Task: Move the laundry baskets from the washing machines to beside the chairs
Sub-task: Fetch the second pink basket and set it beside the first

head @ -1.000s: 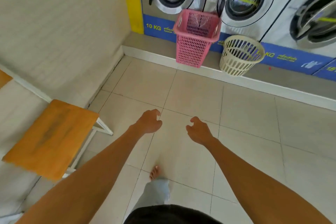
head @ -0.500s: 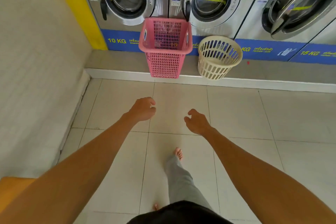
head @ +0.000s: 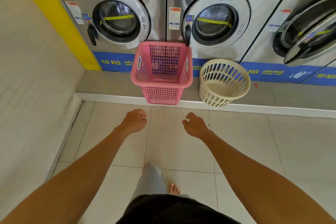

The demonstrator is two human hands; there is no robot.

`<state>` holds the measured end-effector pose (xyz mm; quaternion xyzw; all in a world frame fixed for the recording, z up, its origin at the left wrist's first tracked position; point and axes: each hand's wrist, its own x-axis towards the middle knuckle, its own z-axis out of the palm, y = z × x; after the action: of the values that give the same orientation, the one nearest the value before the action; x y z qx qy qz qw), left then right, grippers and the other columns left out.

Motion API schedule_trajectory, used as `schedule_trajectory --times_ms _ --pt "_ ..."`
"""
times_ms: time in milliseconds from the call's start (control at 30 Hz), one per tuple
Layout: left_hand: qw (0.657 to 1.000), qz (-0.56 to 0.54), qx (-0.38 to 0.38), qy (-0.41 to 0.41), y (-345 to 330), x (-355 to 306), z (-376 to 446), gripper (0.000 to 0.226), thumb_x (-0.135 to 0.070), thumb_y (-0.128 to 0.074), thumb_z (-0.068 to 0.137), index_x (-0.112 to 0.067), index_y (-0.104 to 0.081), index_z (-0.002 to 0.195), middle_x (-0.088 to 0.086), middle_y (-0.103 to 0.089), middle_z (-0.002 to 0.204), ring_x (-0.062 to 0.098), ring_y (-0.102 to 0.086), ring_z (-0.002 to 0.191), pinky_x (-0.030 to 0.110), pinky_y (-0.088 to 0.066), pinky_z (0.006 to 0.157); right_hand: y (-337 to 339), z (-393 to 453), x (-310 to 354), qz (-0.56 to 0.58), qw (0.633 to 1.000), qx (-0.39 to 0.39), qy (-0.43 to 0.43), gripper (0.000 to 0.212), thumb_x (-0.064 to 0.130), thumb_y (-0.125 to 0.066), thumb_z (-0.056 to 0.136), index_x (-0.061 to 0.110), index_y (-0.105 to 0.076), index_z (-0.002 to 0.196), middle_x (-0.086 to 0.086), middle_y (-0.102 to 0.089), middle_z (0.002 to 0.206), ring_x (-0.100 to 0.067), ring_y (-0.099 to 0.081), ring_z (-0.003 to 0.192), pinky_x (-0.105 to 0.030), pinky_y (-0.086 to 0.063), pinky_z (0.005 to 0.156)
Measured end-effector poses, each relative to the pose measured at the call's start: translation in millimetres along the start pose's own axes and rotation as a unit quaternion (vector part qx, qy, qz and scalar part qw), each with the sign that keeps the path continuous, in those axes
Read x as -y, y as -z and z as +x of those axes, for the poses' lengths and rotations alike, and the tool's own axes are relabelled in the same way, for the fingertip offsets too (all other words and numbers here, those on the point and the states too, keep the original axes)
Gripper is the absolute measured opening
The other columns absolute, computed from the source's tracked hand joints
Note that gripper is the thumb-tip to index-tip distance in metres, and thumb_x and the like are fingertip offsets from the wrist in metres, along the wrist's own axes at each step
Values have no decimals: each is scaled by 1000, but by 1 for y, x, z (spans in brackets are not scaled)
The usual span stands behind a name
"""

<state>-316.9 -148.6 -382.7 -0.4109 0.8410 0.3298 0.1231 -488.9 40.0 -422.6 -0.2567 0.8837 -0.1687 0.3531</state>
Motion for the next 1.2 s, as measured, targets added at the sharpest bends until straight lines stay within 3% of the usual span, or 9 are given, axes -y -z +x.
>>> schedule_trajectory --times_ms 200,333,500,567,733,800,933,1067,1200 --pt "1000 2 19 11 36 -17 106 32 -17 -51 87 -13 -67 114 2 -63 129 24 -56 120 32 -43 100 43 98 25 -2 1000 -7 -9 46 34 -47 102 9 -49 141 -14 -56 144 -33 -54 131 -41 -45 104" --pt "999 -15 24 17 64 -29 177 31 -12 -50 89 -11 -67 115 5 -64 125 25 -57 116 24 -40 84 65 156 42 2 1000 0 -26 46 30 -47 103 7 -47 142 -16 -55 145 -33 -54 131 -42 -45 105" --pt "999 22 31 -10 103 -45 253 20 -12 -52 88 -10 -69 78 7 -66 81 31 -64 89 26 -36 58 95 229 63 1 999 -12 -36 38 26 -46 102 4 -54 133 -18 -62 131 -36 -61 119 -41 -48 99" --pt "998 40 40 -8 113 -51 277 21 -11 -51 87 -9 -65 73 8 -65 79 28 -62 85 26 -33 58 104 251 68 -11 999 -11 -51 36 25 -44 99 4 -57 125 -19 -65 121 -37 -63 110 -43 -52 94" --pt "997 69 34 18 128 -47 342 43 -26 -40 76 -4 -73 92 14 -71 107 33 -65 102 33 -49 82 121 319 73 -46 998 -16 -44 35 24 -46 97 -1 -56 120 -25 -63 115 -43 -64 105 -46 -55 88" --pt "997 60 20 47 128 -33 370 35 -24 -45 83 -11 -72 102 10 -68 117 32 -62 109 33 -46 90 122 352 71 -48 997 -14 -54 39 26 -47 95 -1 -55 120 -26 -61 117 -44 -63 109 -47 -54 91" --pt "995 23 -31 90 129 -13 414 39 -22 -56 91 -14 -55 129 16 -64 125 38 -58 117 39 -45 99 125 404 74 -67 996 -21 -53 39 25 -49 96 0 -52 126 -28 -57 123 -44 -56 117 -47 -49 96" --pt "992 40 -44 110 118 -5 449 51 -18 -58 89 -15 -47 139 26 -63 119 45 -56 114 43 -43 101 124 443 68 -51 993 -50 -97 61 25 -55 94 11 -33 149 -23 -43 140 -43 -42 133 -54 -42 106" --pt "986 7 -56 159 100 6 479 85 -16 -58 87 -33 -8 154 32 -52 124 48 -48 120 50 -37 104 117 479 58 -25 992 -70 -97 79 24 -57 91 20 -16 158 -25 -39 140 -48 -41 131 -57 -40 107"
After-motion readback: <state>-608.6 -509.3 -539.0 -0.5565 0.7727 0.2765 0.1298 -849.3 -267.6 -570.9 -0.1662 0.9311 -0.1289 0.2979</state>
